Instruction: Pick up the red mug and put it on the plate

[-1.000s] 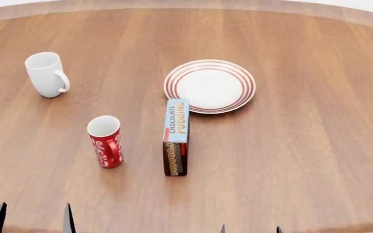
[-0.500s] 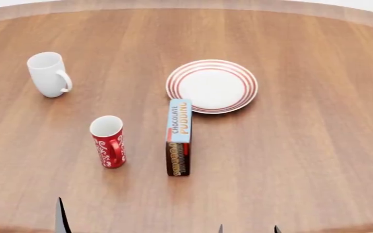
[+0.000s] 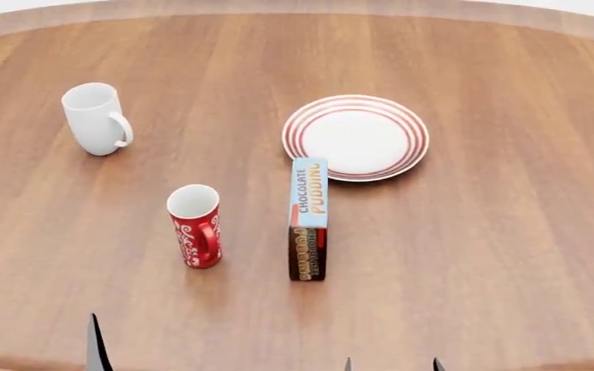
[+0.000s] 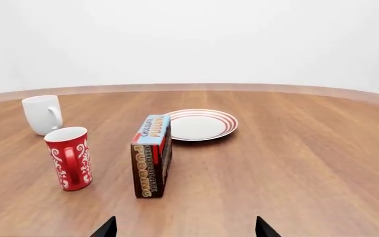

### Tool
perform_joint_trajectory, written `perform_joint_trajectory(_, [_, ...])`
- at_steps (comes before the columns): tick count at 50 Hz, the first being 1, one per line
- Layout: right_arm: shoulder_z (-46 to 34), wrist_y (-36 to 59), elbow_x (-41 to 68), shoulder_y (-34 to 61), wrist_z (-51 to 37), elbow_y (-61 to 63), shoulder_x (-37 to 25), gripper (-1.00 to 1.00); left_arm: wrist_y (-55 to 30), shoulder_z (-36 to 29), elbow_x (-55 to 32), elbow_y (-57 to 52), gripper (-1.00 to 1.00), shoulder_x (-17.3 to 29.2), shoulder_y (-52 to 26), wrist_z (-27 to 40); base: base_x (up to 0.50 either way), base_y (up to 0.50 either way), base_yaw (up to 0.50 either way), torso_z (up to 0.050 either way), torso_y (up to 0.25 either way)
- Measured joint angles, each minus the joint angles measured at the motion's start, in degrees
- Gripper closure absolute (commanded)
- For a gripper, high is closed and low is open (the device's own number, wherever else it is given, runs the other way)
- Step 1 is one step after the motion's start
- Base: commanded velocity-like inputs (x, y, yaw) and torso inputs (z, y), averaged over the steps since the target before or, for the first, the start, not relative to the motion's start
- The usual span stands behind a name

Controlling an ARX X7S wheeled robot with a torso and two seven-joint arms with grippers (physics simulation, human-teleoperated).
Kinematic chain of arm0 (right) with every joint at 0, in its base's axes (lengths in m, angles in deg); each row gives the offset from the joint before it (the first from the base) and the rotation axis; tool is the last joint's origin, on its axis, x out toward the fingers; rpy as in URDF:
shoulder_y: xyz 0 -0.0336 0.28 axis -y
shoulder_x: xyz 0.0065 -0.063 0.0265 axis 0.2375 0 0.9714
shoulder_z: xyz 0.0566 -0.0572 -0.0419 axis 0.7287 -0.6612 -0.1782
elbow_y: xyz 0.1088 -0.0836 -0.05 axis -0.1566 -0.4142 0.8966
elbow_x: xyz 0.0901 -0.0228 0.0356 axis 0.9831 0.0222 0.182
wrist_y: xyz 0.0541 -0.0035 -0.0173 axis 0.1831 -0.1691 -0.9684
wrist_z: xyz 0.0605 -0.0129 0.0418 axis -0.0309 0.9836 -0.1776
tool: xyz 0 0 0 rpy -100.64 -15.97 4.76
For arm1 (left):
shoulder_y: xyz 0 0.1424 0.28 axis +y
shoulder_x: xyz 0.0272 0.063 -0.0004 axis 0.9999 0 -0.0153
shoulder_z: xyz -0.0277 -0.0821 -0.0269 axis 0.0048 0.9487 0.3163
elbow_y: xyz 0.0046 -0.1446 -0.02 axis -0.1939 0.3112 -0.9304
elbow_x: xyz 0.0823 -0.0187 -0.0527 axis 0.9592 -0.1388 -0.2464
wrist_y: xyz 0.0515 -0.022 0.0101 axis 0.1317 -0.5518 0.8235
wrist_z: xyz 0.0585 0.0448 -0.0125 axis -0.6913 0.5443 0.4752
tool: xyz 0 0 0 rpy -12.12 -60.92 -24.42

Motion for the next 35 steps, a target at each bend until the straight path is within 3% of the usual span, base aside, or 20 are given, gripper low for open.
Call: perform_joint_trajectory(35, [-1.6, 0.0, 1.0, 0.2, -1.4, 0.1, -1.3, -1.0, -0.4, -1.9, -0.8, -0.2, -1.0, 1.3, -0.2, 1.8, 0.0, 0.18, 0.0, 0.0, 0.0])
